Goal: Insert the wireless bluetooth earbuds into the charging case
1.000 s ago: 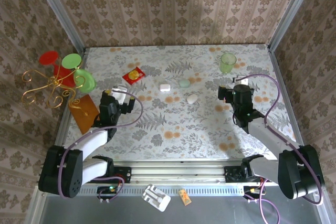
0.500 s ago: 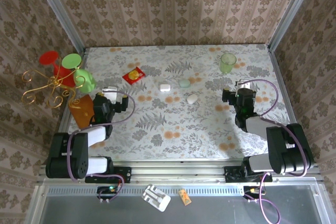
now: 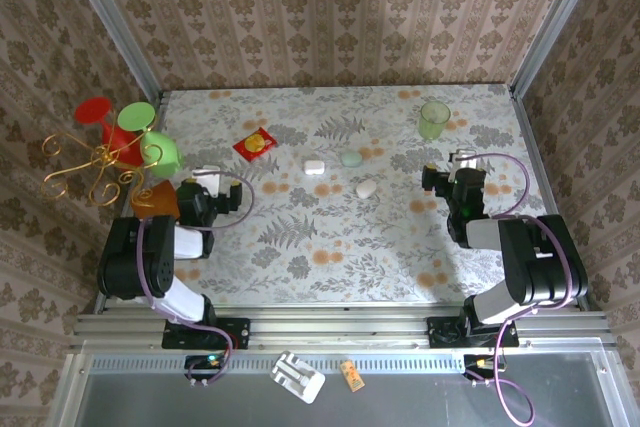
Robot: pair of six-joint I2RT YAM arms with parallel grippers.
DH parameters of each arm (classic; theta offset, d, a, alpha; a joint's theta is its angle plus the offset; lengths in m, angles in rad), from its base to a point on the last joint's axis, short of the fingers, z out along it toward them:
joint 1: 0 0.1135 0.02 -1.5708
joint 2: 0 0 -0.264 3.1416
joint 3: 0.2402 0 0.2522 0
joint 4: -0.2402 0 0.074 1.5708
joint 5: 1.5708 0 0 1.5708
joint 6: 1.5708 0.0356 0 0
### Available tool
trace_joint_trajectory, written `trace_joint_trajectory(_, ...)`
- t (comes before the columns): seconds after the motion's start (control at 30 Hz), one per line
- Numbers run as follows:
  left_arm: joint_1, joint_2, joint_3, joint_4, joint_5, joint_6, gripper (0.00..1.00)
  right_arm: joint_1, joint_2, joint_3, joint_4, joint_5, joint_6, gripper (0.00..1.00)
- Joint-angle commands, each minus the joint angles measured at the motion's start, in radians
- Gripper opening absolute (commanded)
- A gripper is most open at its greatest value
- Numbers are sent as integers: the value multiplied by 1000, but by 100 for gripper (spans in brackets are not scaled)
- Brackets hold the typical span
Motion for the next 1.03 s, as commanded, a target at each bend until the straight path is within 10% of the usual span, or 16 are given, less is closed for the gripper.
trace_joint_trajectory(0.0, 11, -5, 53, -6, 14, -26, 100, -6, 19, -18, 79, -18, 4, 100)
trace_joint_trajectory(1.0, 8, -3, 78, -44, -27, -36, 100, -6, 17, -15, 72, -17, 4, 100)
